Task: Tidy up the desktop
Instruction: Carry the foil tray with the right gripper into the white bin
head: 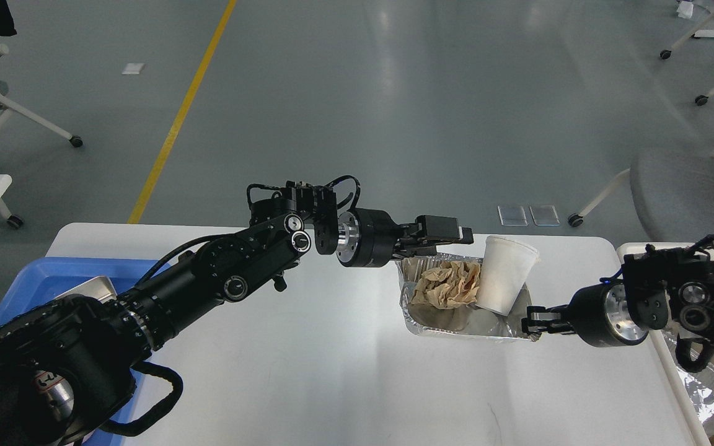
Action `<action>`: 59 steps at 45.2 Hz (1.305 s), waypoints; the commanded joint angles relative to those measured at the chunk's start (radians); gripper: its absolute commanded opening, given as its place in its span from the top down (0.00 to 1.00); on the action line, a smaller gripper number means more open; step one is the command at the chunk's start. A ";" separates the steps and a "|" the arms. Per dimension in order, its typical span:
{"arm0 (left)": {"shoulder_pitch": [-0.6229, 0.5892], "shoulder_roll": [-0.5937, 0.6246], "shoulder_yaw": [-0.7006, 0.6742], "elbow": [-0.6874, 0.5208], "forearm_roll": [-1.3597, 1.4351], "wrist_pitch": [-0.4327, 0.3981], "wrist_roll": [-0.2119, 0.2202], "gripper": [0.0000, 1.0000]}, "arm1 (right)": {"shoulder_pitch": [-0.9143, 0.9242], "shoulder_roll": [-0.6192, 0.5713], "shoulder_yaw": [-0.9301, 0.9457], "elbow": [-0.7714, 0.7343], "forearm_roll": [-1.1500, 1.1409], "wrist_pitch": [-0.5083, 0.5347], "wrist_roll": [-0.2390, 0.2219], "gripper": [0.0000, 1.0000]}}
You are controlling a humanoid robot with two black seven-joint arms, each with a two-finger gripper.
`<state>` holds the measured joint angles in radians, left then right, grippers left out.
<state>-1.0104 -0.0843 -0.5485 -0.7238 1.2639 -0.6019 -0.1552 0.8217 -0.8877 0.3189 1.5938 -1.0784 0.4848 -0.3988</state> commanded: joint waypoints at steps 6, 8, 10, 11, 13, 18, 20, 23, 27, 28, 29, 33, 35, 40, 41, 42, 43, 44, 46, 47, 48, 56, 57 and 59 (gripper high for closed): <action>-0.014 0.012 -0.018 -0.003 -0.113 -0.007 -0.003 0.05 | -0.006 -0.011 0.020 -0.006 0.000 0.000 0.000 1.00; -0.025 0.018 -0.021 -0.003 -0.150 -0.001 -0.004 0.05 | -0.010 -0.014 0.029 -0.006 0.000 0.000 0.000 1.00; -0.033 0.026 -0.024 -0.003 -0.181 0.002 -0.004 0.05 | -0.010 -0.017 0.040 -0.008 0.000 0.000 0.000 1.00; -0.034 0.034 -0.028 -0.003 -0.199 0.002 -0.004 0.05 | -0.010 -0.019 0.046 -0.009 0.002 -0.002 0.000 1.00; -0.036 0.047 -0.040 -0.003 -0.234 0.004 -0.004 0.05 | -0.012 -0.022 0.061 -0.009 0.002 -0.002 0.000 1.00; -0.050 0.089 -0.086 -0.003 -0.317 0.030 -0.001 0.05 | -0.025 -0.048 0.112 -0.041 0.015 -0.003 -0.002 1.00; -0.050 0.109 -0.108 -0.003 -0.339 0.050 0.000 0.04 | -0.030 -0.056 0.130 -0.055 0.028 -0.003 0.000 1.00; -0.050 0.139 -0.142 -0.003 -0.365 0.088 -0.001 0.04 | -0.033 -0.060 0.158 -0.077 0.041 -0.005 -0.002 1.00; -0.050 0.173 -0.183 -0.003 -0.400 0.145 0.000 0.04 | -0.041 -0.062 0.192 -0.115 0.048 -0.009 -0.002 1.00; -0.048 0.184 -0.191 -0.003 -0.409 0.158 0.000 0.04 | -0.041 -0.062 0.201 -0.130 0.048 -0.011 -0.002 1.00; -0.048 0.193 -0.198 -0.003 -0.420 0.169 -0.001 0.04 | -0.041 -0.060 0.210 -0.144 0.048 -0.011 -0.002 1.00; -0.039 0.231 -0.226 -0.003 -0.466 0.211 -0.006 0.04 | -0.045 -0.060 0.252 -0.207 0.051 -0.018 -0.002 1.00; -0.034 0.250 -0.241 -0.002 -0.498 0.234 -0.007 0.04 | -0.045 -0.059 0.275 -0.244 0.064 -0.020 -0.002 1.00; -0.002 0.274 -0.274 0.000 -0.609 0.304 -0.015 0.04 | -0.045 -0.059 0.339 -0.353 0.100 -0.038 -0.003 1.00; 0.007 0.278 -0.280 0.001 -0.633 0.316 -0.015 0.04 | -0.045 -0.059 0.353 -0.377 0.103 -0.040 -0.005 1.00; 0.016 0.279 -0.283 0.001 -0.658 0.326 -0.017 0.04 | -0.045 -0.059 0.365 -0.400 0.107 -0.041 -0.005 1.00; 0.024 0.281 -0.287 0.001 -0.684 0.336 -0.017 0.04 | -0.045 -0.059 0.377 -0.423 0.112 -0.041 -0.005 1.00; 0.032 0.282 -0.292 0.003 -0.708 0.341 -0.017 0.04 | -0.045 -0.059 0.388 -0.443 0.115 -0.041 -0.005 1.00; 0.044 0.288 -0.298 0.003 -0.751 0.347 -0.017 0.04 | -0.045 -0.059 0.407 -0.489 0.121 -0.041 -0.005 1.00; 0.050 0.293 -0.300 0.003 -0.767 0.347 -0.017 0.04 | -0.045 -0.059 0.416 -0.514 0.123 -0.041 -0.005 1.00; 0.056 0.299 -0.301 0.003 -0.779 0.347 -0.017 0.04 | -0.045 -0.059 0.423 -0.538 0.123 -0.041 -0.005 1.00; 0.098 0.324 -0.350 0.004 -0.827 0.353 -0.017 0.04 | -0.058 -0.062 0.457 -0.702 0.144 -0.041 -0.003 1.00; 0.102 0.325 -0.360 0.006 -0.830 0.358 -0.017 0.04 | -0.064 -0.066 0.459 -0.721 0.152 -0.041 -0.003 1.00; 0.108 0.331 -0.375 0.007 -0.837 0.369 -0.015 0.04 | -0.079 -0.077 0.459 -0.750 0.166 -0.043 -0.002 1.00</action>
<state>-0.9215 0.2329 -0.8829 -0.7202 0.4477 -0.2506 -0.1728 0.7703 -0.9488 0.7695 0.9318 -0.9415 0.4440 -0.4030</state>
